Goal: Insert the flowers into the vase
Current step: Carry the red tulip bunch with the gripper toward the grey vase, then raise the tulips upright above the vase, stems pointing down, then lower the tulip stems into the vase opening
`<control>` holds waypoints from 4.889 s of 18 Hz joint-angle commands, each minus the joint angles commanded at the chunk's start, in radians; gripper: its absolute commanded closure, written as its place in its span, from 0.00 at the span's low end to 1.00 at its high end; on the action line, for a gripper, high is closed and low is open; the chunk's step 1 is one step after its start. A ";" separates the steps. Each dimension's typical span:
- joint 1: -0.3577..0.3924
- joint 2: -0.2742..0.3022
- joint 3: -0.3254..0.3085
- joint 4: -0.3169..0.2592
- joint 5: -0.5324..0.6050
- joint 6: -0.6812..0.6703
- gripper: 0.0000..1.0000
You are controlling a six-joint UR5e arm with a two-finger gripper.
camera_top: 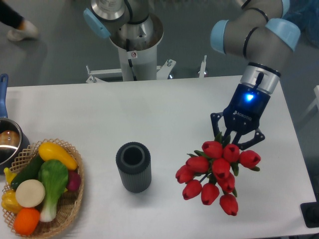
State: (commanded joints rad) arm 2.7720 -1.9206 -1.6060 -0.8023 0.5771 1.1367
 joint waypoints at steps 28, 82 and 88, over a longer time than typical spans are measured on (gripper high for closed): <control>-0.141 0.020 -0.164 0.008 -0.557 0.255 0.93; -0.117 -0.014 -0.394 0.005 -0.677 0.459 0.93; -0.117 -0.057 -0.399 0.005 -0.677 0.515 0.93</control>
State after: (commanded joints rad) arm 2.6553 -1.9773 -2.0049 -0.7977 -0.0997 1.6521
